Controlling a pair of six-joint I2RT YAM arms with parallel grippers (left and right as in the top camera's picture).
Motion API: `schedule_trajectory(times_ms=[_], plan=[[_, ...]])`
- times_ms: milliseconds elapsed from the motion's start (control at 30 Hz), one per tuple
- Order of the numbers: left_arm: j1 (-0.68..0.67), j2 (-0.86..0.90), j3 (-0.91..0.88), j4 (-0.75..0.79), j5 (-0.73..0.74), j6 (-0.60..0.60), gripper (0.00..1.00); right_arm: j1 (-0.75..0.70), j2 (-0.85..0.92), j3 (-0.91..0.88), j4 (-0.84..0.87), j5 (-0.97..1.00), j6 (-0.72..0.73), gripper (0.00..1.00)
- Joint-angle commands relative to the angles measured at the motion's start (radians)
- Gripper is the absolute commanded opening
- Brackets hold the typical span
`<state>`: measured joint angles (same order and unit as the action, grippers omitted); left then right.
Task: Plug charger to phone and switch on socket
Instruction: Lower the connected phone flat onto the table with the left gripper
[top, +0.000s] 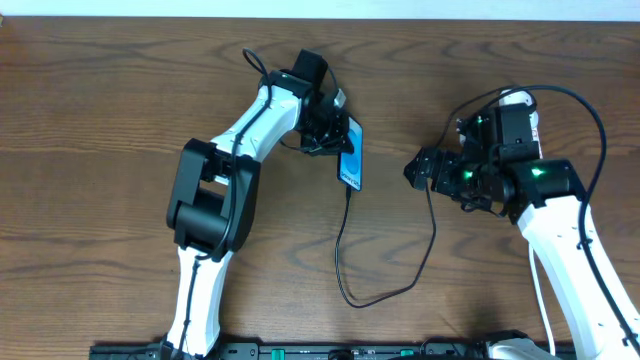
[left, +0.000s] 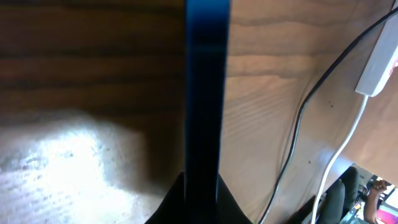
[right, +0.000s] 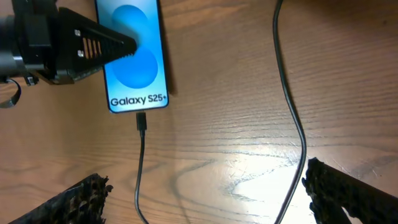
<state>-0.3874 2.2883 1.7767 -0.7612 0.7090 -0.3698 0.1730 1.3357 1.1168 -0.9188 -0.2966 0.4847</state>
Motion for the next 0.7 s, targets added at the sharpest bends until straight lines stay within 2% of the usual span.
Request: schedule_trajectory(times_ms=[0,367,400,467,500,667], plan=[[-0.002,0.026,0.008,0.002,0.031,-0.009,0.07,-0.003,0.023,0.007,-0.002,0.006,-0.020,0.99],[-0.004,0.033,-0.002,-0.001,-0.026,-0.009,0.09,-0.003,0.034,0.007,0.002,0.006,-0.023,0.99],[-0.005,0.033,-0.002,-0.003,-0.038,-0.009,0.16,-0.003,0.034,0.007,0.002,0.006,-0.023,0.99],[-0.011,0.033,-0.002,-0.013,-0.079,-0.009,0.17,-0.003,0.034,0.007,0.002,0.006,-0.023,0.99],[-0.016,0.033,-0.002,-0.019,-0.101,-0.009,0.22,-0.003,0.034,0.007,0.002,0.006,-0.023,0.99],[-0.045,0.033,-0.008,-0.039,-0.174,-0.009,0.27,-0.003,0.034,0.007,0.002,0.006,-0.023,0.99]])
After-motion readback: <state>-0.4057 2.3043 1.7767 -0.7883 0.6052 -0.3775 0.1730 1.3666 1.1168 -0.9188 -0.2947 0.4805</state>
